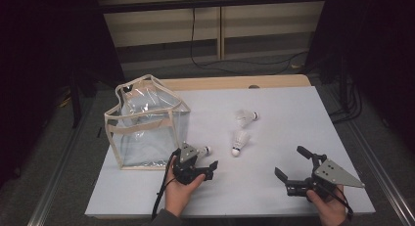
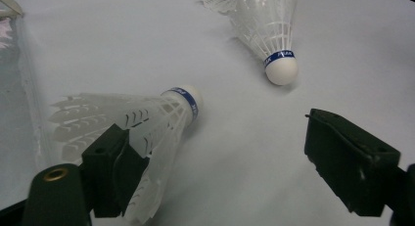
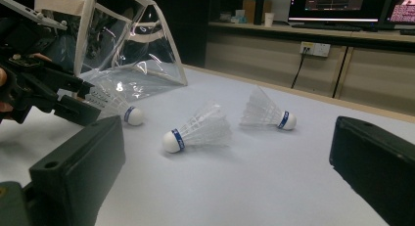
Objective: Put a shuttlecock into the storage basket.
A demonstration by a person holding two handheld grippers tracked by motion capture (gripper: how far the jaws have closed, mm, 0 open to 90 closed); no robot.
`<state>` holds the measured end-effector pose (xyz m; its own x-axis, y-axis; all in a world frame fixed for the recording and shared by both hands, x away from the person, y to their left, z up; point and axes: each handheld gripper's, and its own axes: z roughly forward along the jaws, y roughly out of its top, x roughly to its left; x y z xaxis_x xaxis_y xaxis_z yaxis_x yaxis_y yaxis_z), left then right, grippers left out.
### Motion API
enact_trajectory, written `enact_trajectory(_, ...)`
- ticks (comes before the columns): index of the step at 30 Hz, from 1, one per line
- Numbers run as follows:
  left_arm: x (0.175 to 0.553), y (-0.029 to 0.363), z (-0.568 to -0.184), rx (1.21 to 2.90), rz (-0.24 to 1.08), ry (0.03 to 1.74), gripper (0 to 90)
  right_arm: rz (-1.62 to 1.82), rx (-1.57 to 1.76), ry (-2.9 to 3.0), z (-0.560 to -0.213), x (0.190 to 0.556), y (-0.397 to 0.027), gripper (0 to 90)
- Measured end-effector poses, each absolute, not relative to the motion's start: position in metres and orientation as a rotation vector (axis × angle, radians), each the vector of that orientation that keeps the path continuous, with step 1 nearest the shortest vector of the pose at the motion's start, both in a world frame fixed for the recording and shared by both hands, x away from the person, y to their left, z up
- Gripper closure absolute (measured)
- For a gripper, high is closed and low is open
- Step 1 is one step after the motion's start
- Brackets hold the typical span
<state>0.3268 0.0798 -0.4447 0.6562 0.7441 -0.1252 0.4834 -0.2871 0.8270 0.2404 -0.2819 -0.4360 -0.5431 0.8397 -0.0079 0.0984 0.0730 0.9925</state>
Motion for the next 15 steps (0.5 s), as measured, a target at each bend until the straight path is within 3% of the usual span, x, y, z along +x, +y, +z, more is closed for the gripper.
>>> enact_trajectory(6,0.3256,0.0778,-0.4442,1.96,0.353,0.945,21.4,1.53,0.935,1.731,-0.4357,0.24,-0.2821,0.0)
enact_trajectory(15,0.3292,0.0705,-0.4484,1.996,0.366,0.975,32.7,1.534,0.94,1.725,-0.4352,0.2399,-0.2821,0.0)
